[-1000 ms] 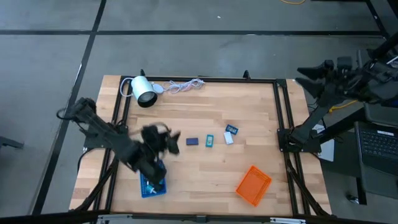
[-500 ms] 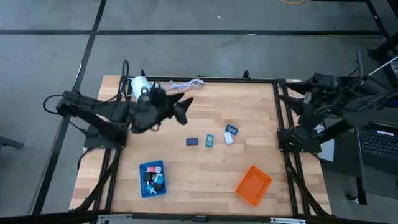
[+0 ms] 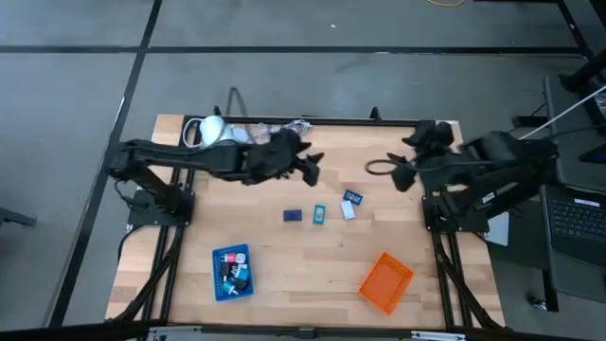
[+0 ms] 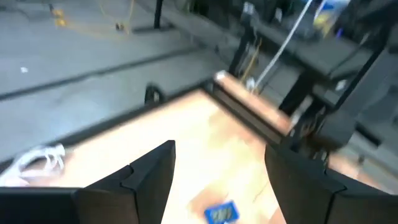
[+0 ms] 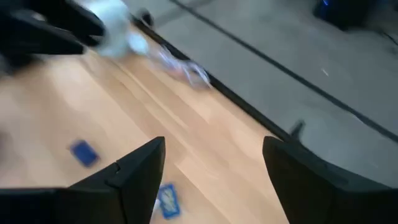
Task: Pick & Place Office items
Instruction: Put the white digital clock into the orange basket
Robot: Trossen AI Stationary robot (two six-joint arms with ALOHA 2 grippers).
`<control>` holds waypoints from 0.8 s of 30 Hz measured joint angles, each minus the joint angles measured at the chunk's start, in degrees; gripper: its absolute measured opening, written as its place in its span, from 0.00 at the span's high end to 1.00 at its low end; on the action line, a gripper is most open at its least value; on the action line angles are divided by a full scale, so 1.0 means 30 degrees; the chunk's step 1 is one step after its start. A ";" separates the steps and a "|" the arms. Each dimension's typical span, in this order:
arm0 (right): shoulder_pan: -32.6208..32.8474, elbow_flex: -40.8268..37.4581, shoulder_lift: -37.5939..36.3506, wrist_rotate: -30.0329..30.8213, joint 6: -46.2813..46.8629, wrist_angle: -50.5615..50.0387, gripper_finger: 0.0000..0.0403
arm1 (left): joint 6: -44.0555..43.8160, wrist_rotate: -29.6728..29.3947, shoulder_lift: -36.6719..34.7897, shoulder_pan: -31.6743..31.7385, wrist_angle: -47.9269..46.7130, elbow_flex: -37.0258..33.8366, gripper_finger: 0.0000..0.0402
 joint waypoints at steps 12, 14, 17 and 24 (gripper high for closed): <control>-0.5529 -1.2097 0.0282 -1.0771 -0.0934 1.0814 0.32 | -0.1527 0.3491 0.5024 0.1170 0.0479 -0.0029 0.40; -0.5912 -1.3588 0.0667 -1.2226 -0.0094 1.2561 0.32 | -0.1031 0.3999 0.5052 0.1377 0.0667 -0.0029 0.40; -0.6208 -1.4668 0.1452 -1.2816 0.0794 1.3395 0.32 | 0.0031 0.4573 0.5052 0.1781 0.0680 -0.0022 0.40; -0.6049 -1.5147 0.3147 -1.2884 0.1586 1.3421 0.32 | 0.1108 0.5772 0.4608 0.3115 0.0788 -0.0842 0.40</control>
